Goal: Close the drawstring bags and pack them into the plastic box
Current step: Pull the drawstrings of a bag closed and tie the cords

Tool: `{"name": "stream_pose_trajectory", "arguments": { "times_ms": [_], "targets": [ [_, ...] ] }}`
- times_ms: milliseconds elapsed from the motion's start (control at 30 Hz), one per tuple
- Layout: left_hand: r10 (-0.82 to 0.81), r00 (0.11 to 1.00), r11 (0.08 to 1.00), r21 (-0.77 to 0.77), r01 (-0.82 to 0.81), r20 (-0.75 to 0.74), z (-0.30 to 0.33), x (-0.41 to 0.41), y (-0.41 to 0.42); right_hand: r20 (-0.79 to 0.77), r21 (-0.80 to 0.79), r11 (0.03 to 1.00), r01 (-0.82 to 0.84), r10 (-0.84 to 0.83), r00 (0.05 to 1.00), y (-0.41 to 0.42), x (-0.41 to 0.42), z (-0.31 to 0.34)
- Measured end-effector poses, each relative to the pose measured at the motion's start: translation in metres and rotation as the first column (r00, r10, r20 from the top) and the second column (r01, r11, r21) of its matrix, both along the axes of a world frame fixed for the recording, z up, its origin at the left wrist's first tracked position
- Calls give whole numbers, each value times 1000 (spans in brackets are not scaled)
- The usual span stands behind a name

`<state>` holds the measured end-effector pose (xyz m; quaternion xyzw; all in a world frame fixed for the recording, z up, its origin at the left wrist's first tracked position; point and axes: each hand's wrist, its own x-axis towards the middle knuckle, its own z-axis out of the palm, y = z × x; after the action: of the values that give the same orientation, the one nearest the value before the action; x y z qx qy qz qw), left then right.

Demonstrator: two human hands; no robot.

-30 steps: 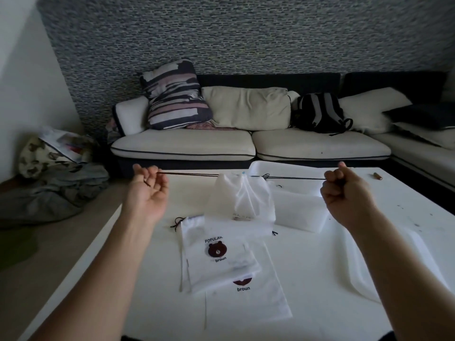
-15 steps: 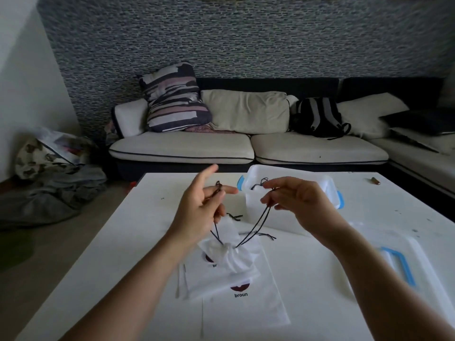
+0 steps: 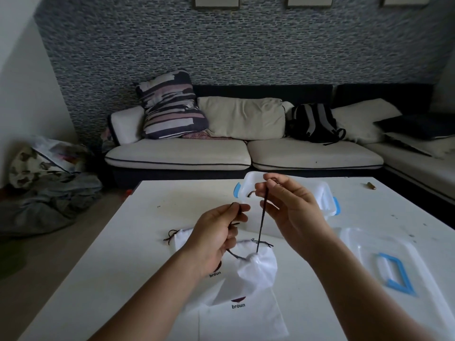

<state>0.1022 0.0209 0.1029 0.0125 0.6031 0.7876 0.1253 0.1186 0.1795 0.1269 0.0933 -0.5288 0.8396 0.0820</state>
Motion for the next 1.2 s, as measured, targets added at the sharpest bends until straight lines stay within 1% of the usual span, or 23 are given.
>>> {"name": "stream_pose_trajectory", "arguments": {
  "times_ms": [33, 100, 167, 233, 333, 367, 400, 433, 500, 533, 567, 633, 700, 767, 833, 900, 933, 967, 1033, 1067, 1133, 1200],
  "targets": [
    [-5, 1000, 1000, -1, 5, -1, 0, 0, 0, -7, 16, 1000, 1, -1, 1000, 1, 0, 1],
    [-53, 999, 998, -20, 52, -6, 2, 2, 0, -69, 147, 989, 5, 5, 998, 1, 4, 4],
    [-160, 987, 986, -56, 160, -5, 7, 5, -1, -130, 325, 946, 2, 43, 991, -4, 8, 8],
    [-290, 957, 955, -59, 291, 21, 12, 10, -1, -123, 428, 904, -1, 60, 991, -11, 10, 10],
    [-426, 902, 903, 99, 418, 77, 15, 11, -5, -110, 471, 877, 91, -44, 993, -14, 4, 7],
    [-452, 890, 889, 121, 442, 65, 17, 10, -6, -100, 472, 876, 100, -59, 993, -12, 1, 6],
    [-469, 882, 881, 97, 463, 52, 16, 11, -7, -81, 465, 882, 79, -47, 996, -10, 1, 3],
    [-475, 879, 880, 33, 474, 33, 16, 12, -7, -63, 457, 888, 43, -15, 998, -9, 1, 1],
    [-460, 888, 883, -117, 455, -15, 15, 16, -7, -17, 452, 890, -56, 71, 997, -8, 3, 1],
    [-435, 900, 893, -145, 426, -34, 13, 17, -6, 20, 454, 884, -107, 110, 994, -8, 4, 1],
    [-394, 918, 913, -137, 385, -42, 11, 16, -5, 67, 457, 876, -154, 139, 988, -7, 5, 2],
    [-292, 956, 954, -78, 289, -29, 7, 12, -4, 167, 452, 871, -191, 128, 978, -3, 4, 4],
    [-195, 981, 981, -13, 195, 1, 5, 7, -4, 213, 494, 848, -190, 94, 973, 3, 4, 4],
    [-140, 990, 990, 10, 140, 7, 3, 2, -6, 193, 586, 793, -166, 63, 979, 5, 5, 5],
    [-114, 993, 993, -45, 113, -21, 1, -1, -7, 157, 667, 741, -75, -42, 987, 6, 4, 4],
    [-72, 995, 987, -146, 61, -66, 0, -2, -7, 102, 744, 668, 10, -129, 986, 7, 4, 4],
    [-44, 996, 984, -174, 29, -83, 1, -2, -8, 90, 763, 646, 23, -141, 986, 7, 5, 5],
    [-16, 996, 984, -178, -1, -91, 2, -2, -9, 99, 760, 649, 8, -128, 987, 8, 6, 5],
    [26, 996, 991, -128, -37, -87, 4, -3, -11, 170, 716, 692, -93, -44, 984, 8, 9, 6],
    [32, 997, 996, -77, -38, -72, 6, -3, -12, 211, 693, 704, -155, 7, 977, 7, 11, 7],
    [9, 1000, 995, 95, -9, 3, 9, -4, -14, 284, 654, 713, -251, 76, 956, 4, 14, 6],
    [-91, 993, 960, 272, 67, 77, 14, -2, -16, 342, 620, 718, -317, 117, 933, 1, 13, 2]
  ]
}}
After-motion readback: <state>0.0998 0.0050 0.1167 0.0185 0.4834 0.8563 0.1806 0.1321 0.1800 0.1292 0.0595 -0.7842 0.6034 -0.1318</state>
